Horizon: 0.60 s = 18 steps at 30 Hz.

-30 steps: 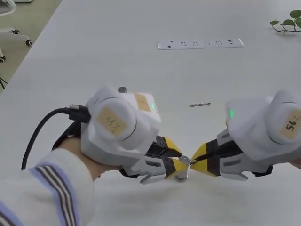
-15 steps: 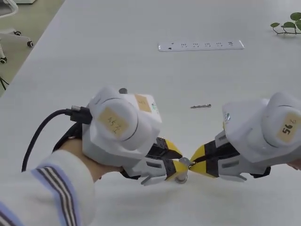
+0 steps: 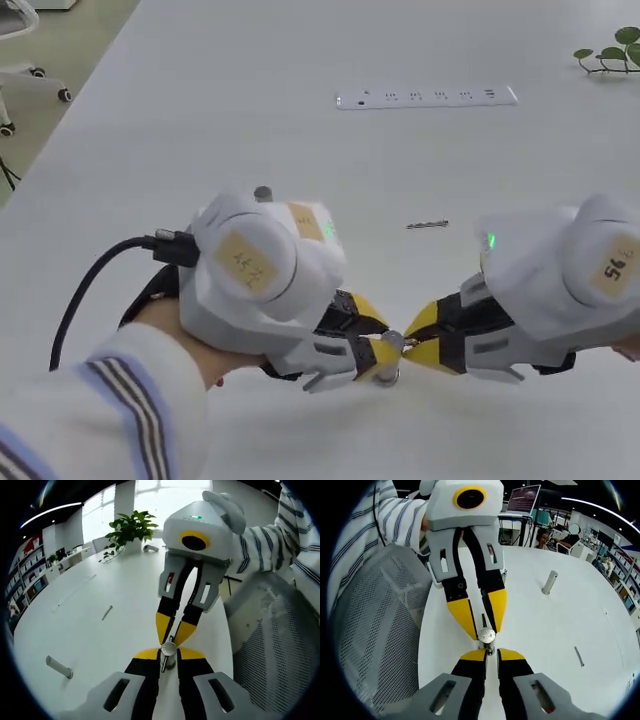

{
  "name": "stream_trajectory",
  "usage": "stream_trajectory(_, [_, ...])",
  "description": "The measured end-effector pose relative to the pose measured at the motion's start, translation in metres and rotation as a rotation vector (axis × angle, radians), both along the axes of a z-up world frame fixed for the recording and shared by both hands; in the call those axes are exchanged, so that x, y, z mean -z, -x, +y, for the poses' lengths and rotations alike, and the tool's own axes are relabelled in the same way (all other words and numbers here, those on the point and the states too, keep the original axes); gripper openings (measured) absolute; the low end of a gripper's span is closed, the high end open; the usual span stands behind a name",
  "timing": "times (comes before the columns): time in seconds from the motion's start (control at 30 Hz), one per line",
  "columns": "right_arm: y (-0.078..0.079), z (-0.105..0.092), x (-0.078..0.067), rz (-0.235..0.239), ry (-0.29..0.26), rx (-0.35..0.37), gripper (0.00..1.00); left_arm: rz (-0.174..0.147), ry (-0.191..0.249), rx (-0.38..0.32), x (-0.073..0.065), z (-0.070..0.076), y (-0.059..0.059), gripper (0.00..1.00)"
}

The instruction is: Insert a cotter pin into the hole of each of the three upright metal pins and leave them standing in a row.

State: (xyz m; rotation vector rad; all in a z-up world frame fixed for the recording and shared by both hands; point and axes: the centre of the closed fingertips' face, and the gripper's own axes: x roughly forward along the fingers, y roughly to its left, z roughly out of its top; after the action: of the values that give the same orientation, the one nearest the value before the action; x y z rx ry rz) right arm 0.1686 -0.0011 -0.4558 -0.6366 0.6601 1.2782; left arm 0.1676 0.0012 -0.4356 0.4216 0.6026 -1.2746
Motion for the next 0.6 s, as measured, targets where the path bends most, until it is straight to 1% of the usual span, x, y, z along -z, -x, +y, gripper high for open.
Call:
stream_trajectory(0.07, [0.000,-0.001,-0.002,0.000,-0.012,0.009,0.09,-0.014,-0.008,0.007,0.001,0.001,0.001,0.10])
stream_trajectory(0.13, [0.000,-0.001,-0.003,0.002,-0.018,0.017,0.11,-0.027,-0.006,0.003,0.000,0.003,0.000,0.13])
stream_trajectory(0.23, [0.001,-0.003,-0.002,0.001,-0.021,0.028,0.14,-0.038,-0.005,-0.021,-0.002,0.006,-0.004,0.20])
stream_trajectory(0.3, [0.001,-0.004,-0.002,0.003,-0.031,0.043,0.16,-0.044,-0.011,-0.045,-0.002,0.011,-0.007,0.22])
stream_trajectory(0.37, [0.002,-0.004,-0.001,0.021,-0.053,0.068,0.18,-0.039,0.003,-0.063,-0.005,0.013,-0.007,0.27])
stream_trajectory(0.43, [0.004,-0.004,0.000,0.034,-0.079,0.077,0.19,-0.036,0.022,-0.076,-0.009,0.015,-0.006,0.31])
stream_trajectory(0.47, [0.004,-0.003,0.001,0.035,-0.090,0.082,0.21,-0.036,0.035,-0.074,-0.011,0.015,-0.005,0.32])
stream_trajectory(0.5, [0.006,-0.003,0.002,0.042,-0.102,0.087,0.22,-0.037,0.062,-0.071,-0.014,0.013,-0.003,0.35])
stream_trajectory(0.57, [0.006,-0.001,0.003,0.052,-0.126,0.101,0.23,-0.044,0.083,-0.072,-0.018,0.013,0.000,0.43])
stream_trajectory(0.6, [0.006,-0.001,0.003,0.054,-0.133,0.104,0.23,-0.046,0.089,-0.080,-0.019,0.014,0.001,0.50])
